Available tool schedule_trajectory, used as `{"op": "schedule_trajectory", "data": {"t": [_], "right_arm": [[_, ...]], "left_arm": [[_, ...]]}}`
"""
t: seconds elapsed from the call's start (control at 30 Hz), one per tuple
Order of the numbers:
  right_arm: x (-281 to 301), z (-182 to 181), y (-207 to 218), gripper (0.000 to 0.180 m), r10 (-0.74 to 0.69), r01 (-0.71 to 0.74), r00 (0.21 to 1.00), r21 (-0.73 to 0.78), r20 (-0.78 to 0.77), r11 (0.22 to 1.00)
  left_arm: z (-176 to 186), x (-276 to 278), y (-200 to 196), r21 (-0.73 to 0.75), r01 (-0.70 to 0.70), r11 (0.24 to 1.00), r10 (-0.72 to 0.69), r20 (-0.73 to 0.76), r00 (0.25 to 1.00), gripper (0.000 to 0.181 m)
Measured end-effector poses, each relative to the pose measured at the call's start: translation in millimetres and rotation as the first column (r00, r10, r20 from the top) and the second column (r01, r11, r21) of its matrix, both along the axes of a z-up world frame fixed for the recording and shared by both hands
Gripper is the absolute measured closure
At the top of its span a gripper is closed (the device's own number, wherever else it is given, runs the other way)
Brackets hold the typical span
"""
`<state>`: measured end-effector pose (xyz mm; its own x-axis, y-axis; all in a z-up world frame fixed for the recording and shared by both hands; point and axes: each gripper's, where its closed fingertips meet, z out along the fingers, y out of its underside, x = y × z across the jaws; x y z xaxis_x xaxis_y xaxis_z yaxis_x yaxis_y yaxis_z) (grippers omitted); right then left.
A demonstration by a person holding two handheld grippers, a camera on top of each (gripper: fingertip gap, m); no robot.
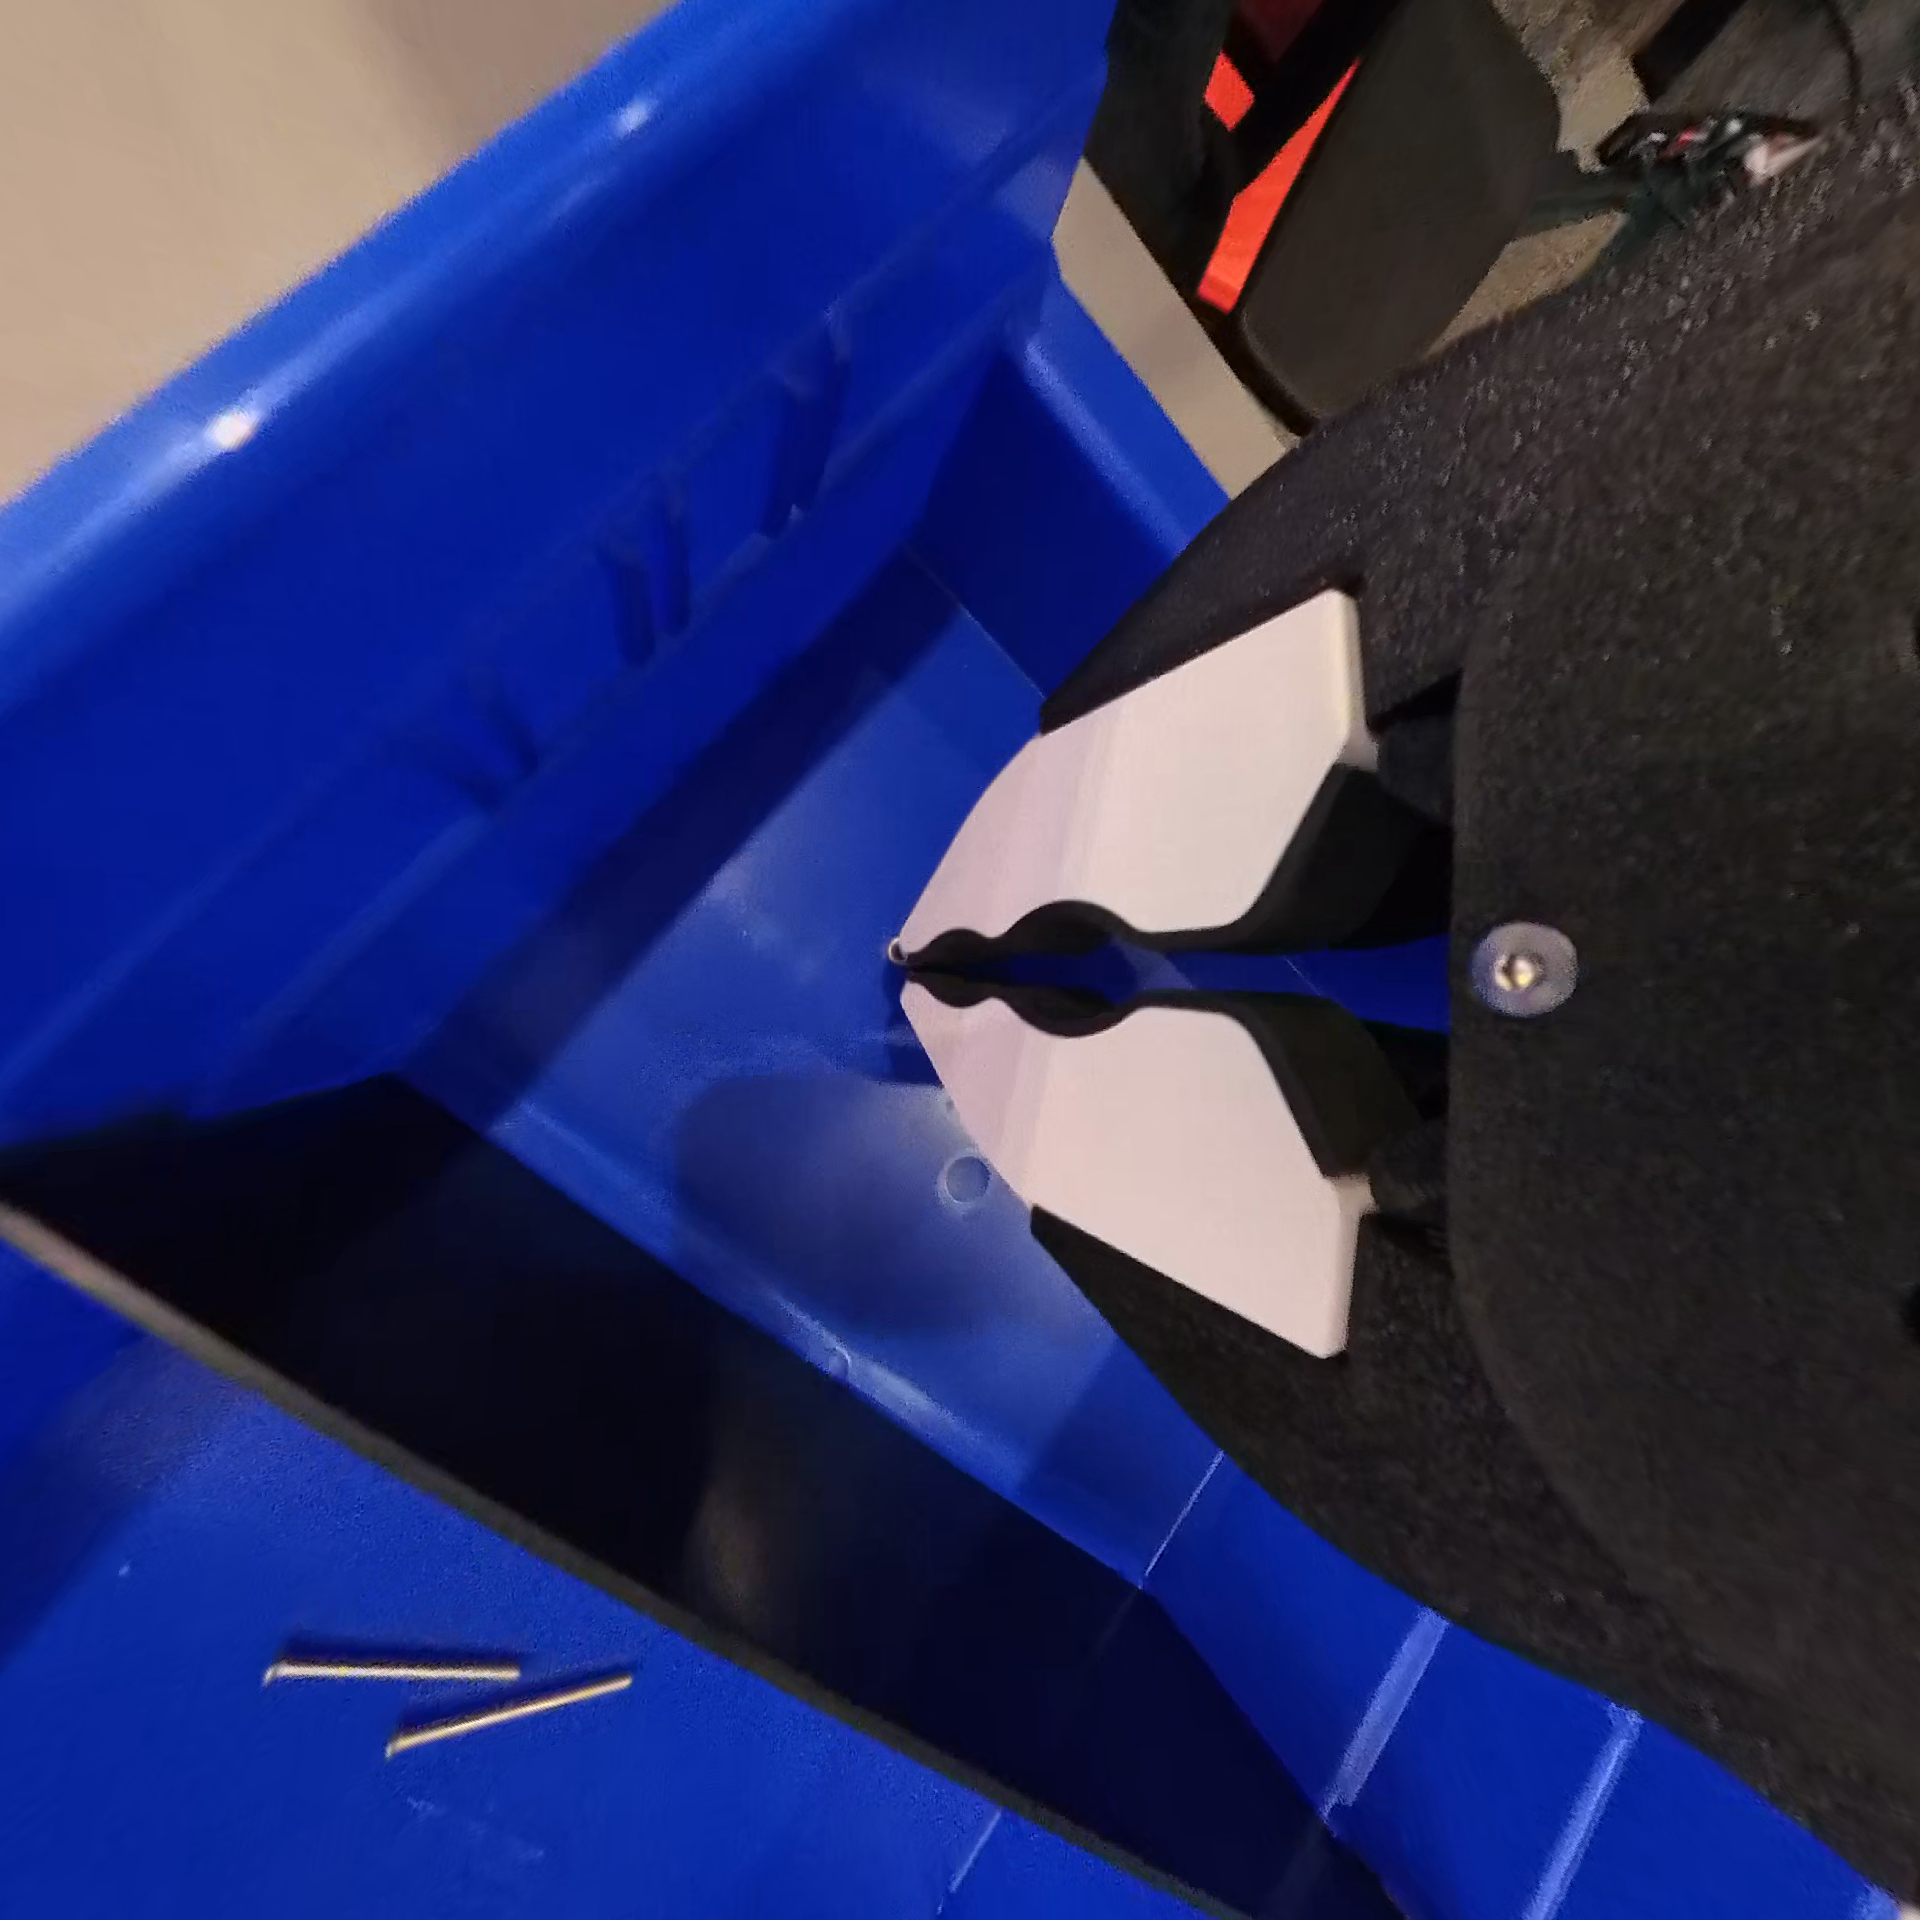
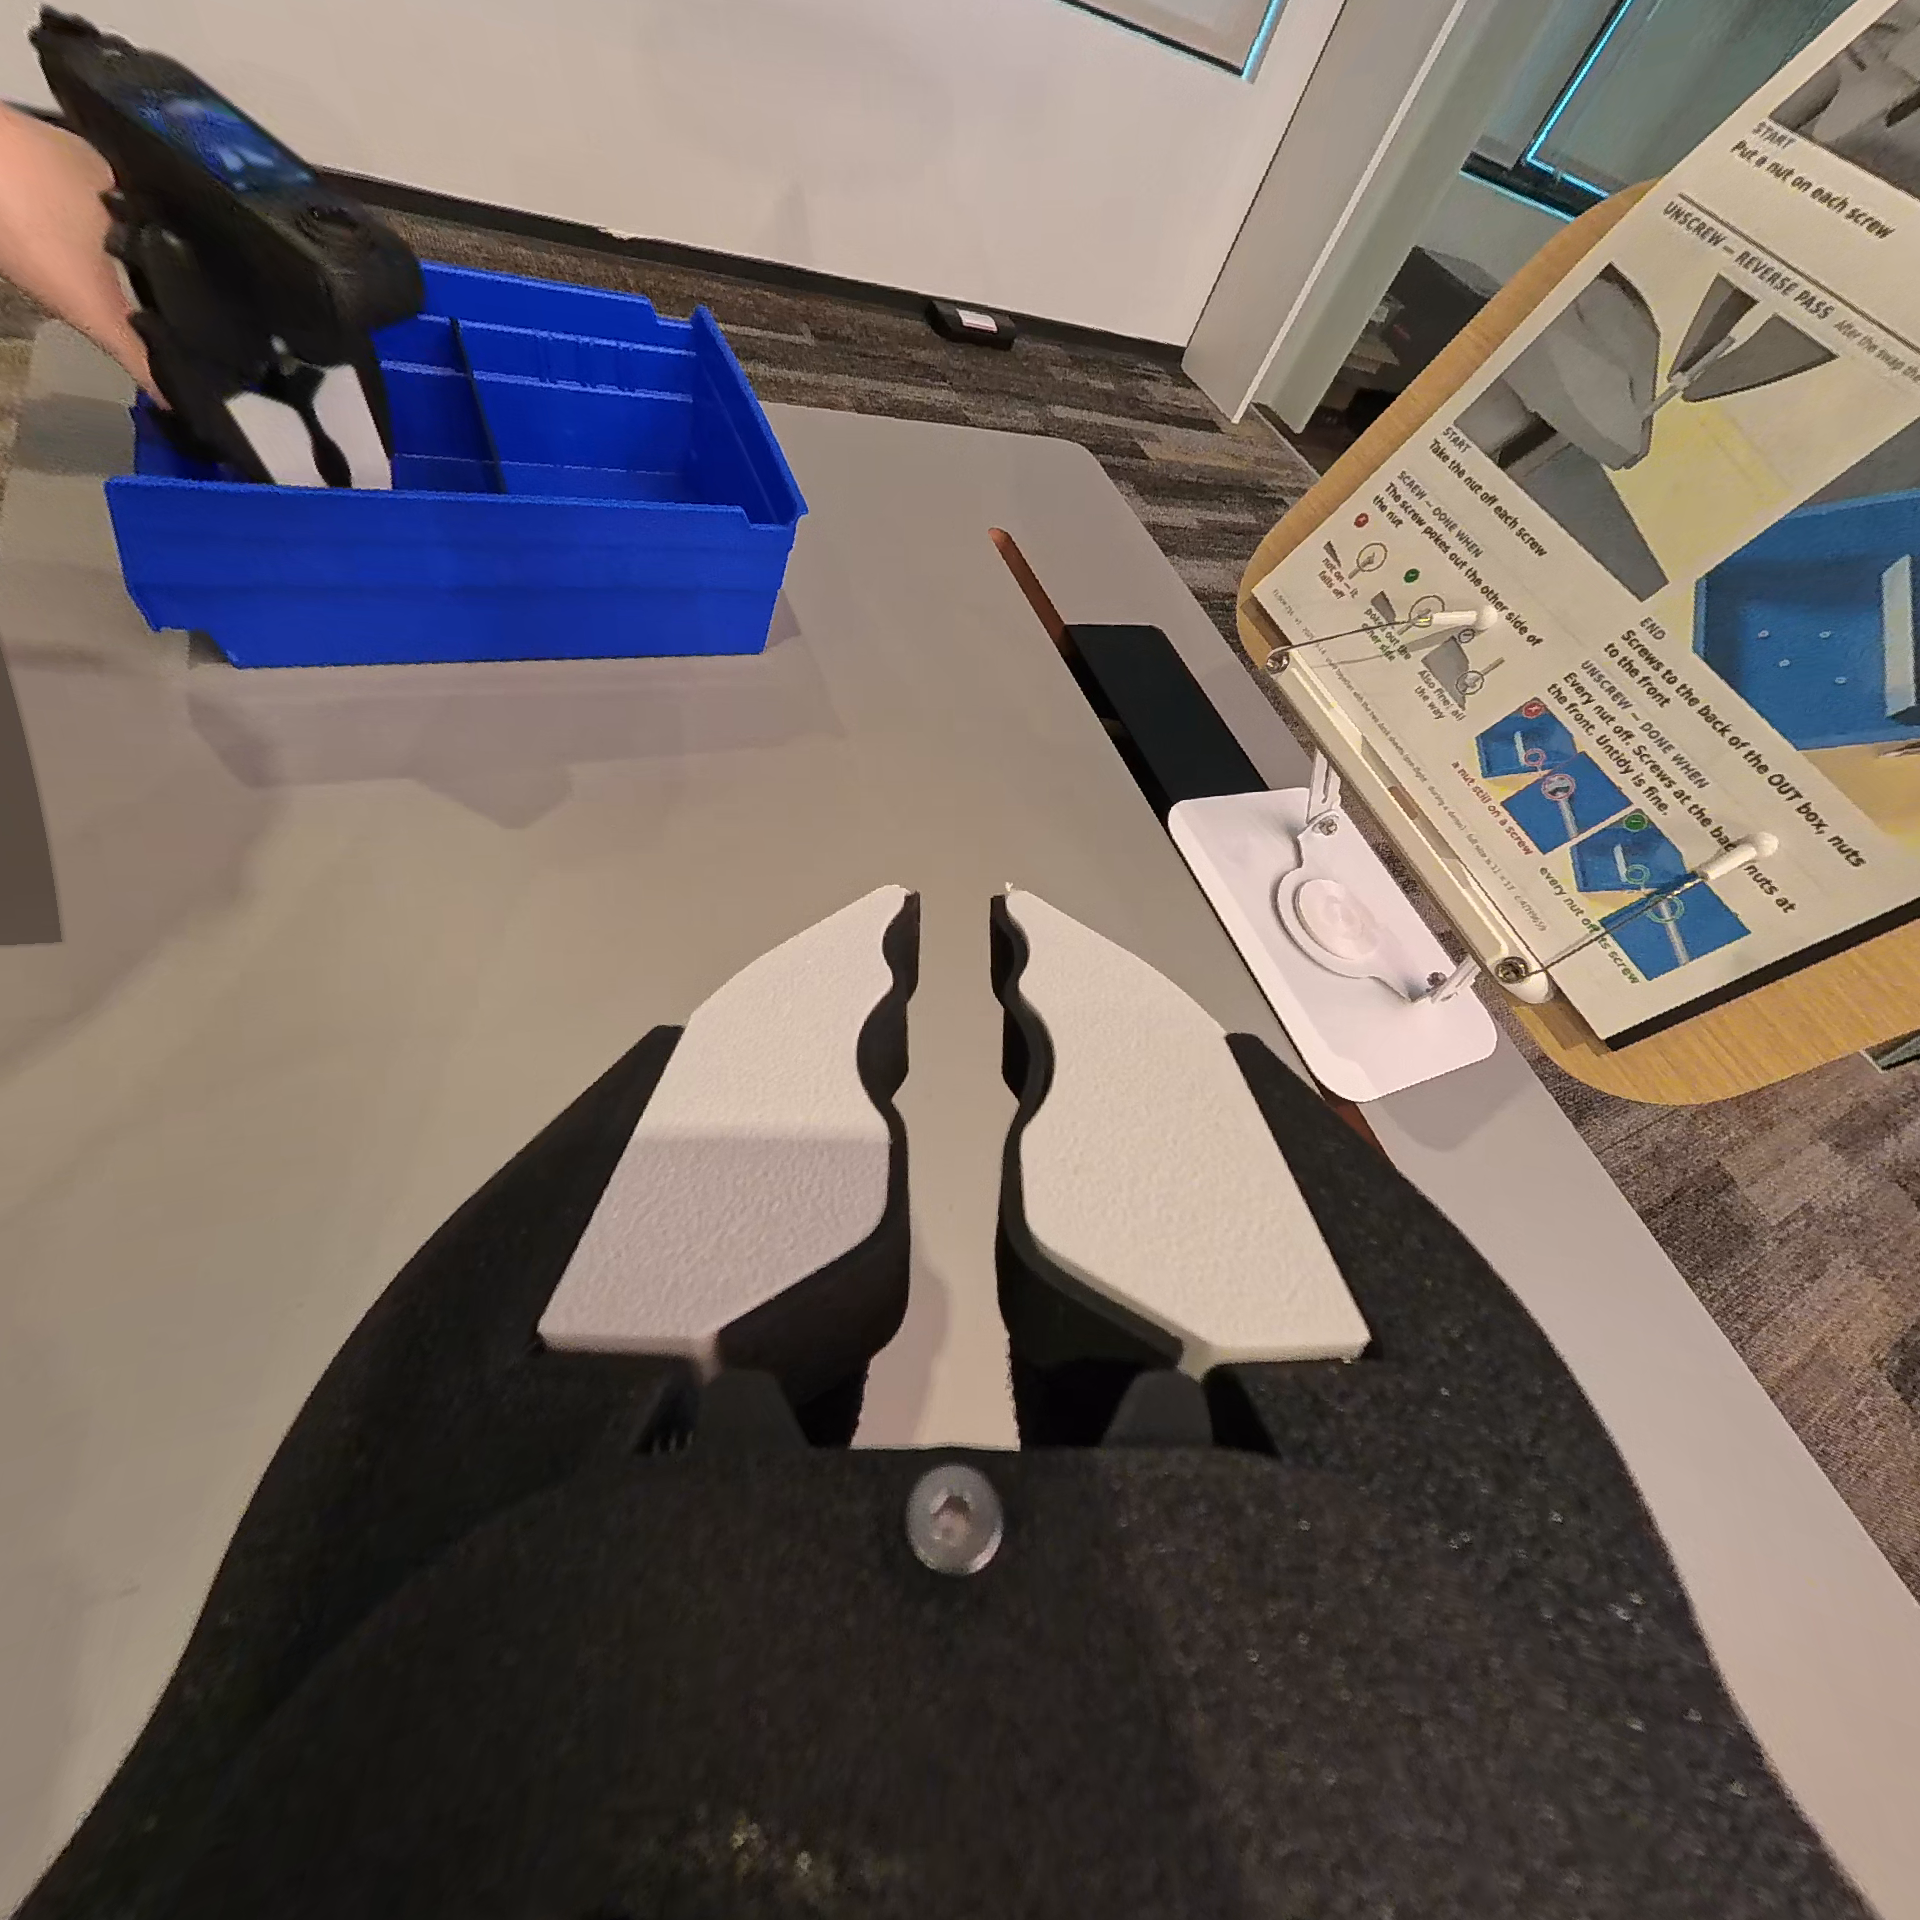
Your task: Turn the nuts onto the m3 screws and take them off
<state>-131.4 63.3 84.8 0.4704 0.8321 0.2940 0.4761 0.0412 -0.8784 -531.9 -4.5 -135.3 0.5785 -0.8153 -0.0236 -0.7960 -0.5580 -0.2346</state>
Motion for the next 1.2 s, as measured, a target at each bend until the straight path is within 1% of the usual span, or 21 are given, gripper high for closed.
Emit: {"op": "schedule_trajectory", "data": {"t": [0.17, 0.23, 0.37, 0.47, 0.5, 0.57, 0.7, 0.8, 0.87, 0.9, 0.97, 1.0, 1.07, 1.13, 1.2], "right_arm": [[1.0, 1.0, -0.3, 0.167, -0.001, 0.001, 1.000, 0.002, -0.005, 1.000], [0.8, 0.3, -0.3, 0.167, 0.000, 0.000, 1.000, 0.000, -0.005, 1.000], [1.3, -3.0, 0.1, 0.167, -0.001, 0.001, 1.000, -0.007, 0.005, 1.000], [2.3, -4.5, 0.9, 0.168, -0.002, 0.002, 1.000, -0.009, 0.003, 1.000], [2.4, -4.9, 1.2, 0.168, -0.001, 0.001, 1.000, -0.011, 0.000, 1.000], [2.7, -6.3, 2.1, 0.168, -0.001, 0.001, 1.000, -0.015, 0.000, 1.000], [2.6, -7.4, 3.3, 0.168, 0.001, -0.001, 1.000, -0.016, 0.004, 1.000], [2.2, -7.7, 4.6, 0.169, 0.000, 0.000, 1.000, -0.015, 0.001, 1.000], [2.0, -8.6, 6.0, 0.169, -0.002, 0.002, 1.000, -0.012, 0.000, 1.000], [1.9, -10.0, 6.9, 0.169, -0.003, 0.003, 1.000, -0.014, 0.001, 1.000], [1.1, -13.3, 9.5, 0.169, -0.005, 0.005, 1.000, -0.023, -0.001, 1.000], [0.4, -15.1, 11.1, 0.169, -0.006, 0.006, 1.000, -0.028, -0.002, 1.000], [-2.5, -18.6, 14.0, 0.169, -0.004, 0.004, 1.000, -0.037, -0.007, 0.999], [-6.6, -22.3, 16.7, 0.169, -0.001, 0.000, 1.000, -0.044, -0.012, 0.999], [-11.6, -25.9, 19.9, 0.169, 0.002, -0.002, 1.000, -0.048, -0.014, 0.999]], "left_arm": [[2.4, -4.0, 0.4, -0.016, -0.026, 1.000, 0.026, 0.017, 1.000, 0.181], [-0.4, -0.6, -3.9, -0.065, -0.047, 0.997, 0.049, 0.031, 0.998, 0.179], [-8.0, -0.2, -6.6, -0.129, -0.141, 0.981, 0.142, -0.002, 0.990, 0.174], [-10.2, -0.7, -3.5, -0.099, -0.152, 0.983, 0.150, -0.029, 0.988, 0.172], [-9.6, -1.3, -0.3, -0.072, -0.155, 0.985, 0.153, -0.037, 0.988, 0.165], [-8.9, -2.2, 2.8, -0.041, -0.146, 0.988, 0.144, -0.051, 0.988, 0.164], [-10.5, -0.2, -1.3, -0.045, -0.108, 0.993, 0.106, -0.053, 0.993, 0.163], [-4.9, -4.3, 6.4, 0.043, -0.078, 0.996, 0.080, -0.061, 0.995, 0.159], [8.9, -1.7, 11.8, 0.130, -0.051, 0.990, 0.052, -0.005, 0.999, 0.154], [18.0, 0.0, 14.5, 0.176, -0.054, 0.983, 0.049, 0.035, 0.998, 0.149], [35.6, 3.6, 17.7, 0.250, -0.070, 0.966, 0.038, 0.129, 0.991, 0.133], [42.6, 5.1, 16.8, 0.268, -0.081, 0.960, 0.032, 0.182, 0.983, 0.129], [53.5, 8.4, 15.1, 0.289, -0.107, 0.951, 0.020, 0.289, 0.957, 0.113], [59.4, 9.8, 8.9, 0.258, -0.122, 0.958, 0.013, 0.388, 0.922, 0.111], [57.1, 6.1, 0.8, 0.191, -0.104, 0.976, 0.016, 0.417, 0.909, 0.116]]}}
